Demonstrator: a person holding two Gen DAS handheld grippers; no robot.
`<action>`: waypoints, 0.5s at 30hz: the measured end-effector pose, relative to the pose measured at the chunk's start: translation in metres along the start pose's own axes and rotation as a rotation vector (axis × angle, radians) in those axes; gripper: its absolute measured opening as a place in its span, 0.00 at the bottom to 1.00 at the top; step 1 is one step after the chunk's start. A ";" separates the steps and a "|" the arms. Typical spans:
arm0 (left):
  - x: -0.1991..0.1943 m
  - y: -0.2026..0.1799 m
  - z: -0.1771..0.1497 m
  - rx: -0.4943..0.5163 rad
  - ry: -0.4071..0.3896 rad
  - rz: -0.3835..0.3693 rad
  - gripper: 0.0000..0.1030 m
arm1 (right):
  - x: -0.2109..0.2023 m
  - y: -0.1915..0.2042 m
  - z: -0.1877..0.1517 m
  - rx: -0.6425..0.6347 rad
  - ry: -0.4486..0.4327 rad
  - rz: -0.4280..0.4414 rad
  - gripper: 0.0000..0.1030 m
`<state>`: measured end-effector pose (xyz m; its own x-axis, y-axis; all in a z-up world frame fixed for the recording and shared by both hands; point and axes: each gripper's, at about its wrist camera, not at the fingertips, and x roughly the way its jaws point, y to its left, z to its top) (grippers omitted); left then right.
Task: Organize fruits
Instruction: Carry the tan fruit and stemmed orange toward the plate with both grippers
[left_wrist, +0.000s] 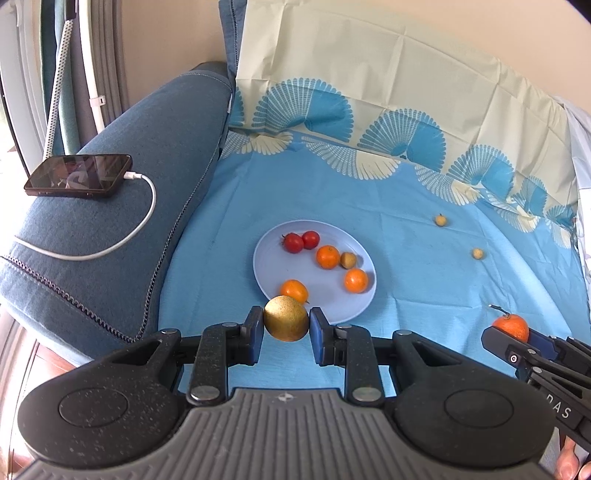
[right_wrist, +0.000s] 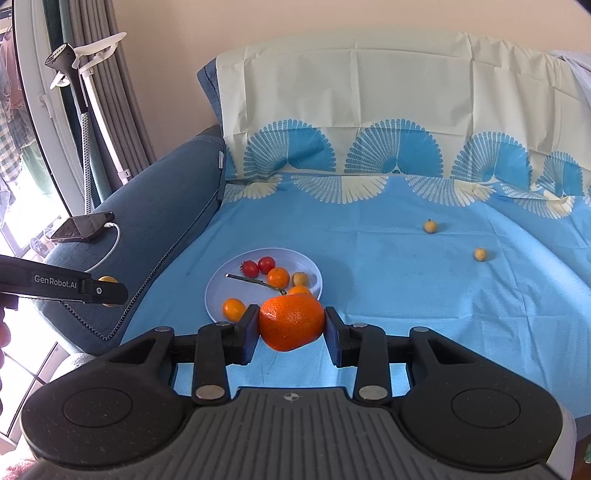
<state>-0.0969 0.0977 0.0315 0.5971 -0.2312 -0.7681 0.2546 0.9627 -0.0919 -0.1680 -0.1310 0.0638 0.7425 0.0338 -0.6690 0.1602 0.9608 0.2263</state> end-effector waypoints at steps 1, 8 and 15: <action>0.002 0.001 0.002 -0.001 0.000 0.001 0.28 | 0.002 0.000 0.002 0.000 0.000 -0.001 0.37; 0.021 0.004 0.021 -0.007 0.012 0.015 0.28 | 0.026 0.000 0.012 -0.003 0.016 0.004 0.37; 0.046 0.003 0.041 -0.007 0.023 0.015 0.28 | 0.058 0.001 0.021 -0.001 0.046 0.006 0.37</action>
<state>-0.0376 0.0845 0.0223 0.5834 -0.2131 -0.7837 0.2398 0.9671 -0.0845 -0.1106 -0.1339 0.0399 0.7128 0.0526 -0.6994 0.1546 0.9609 0.2298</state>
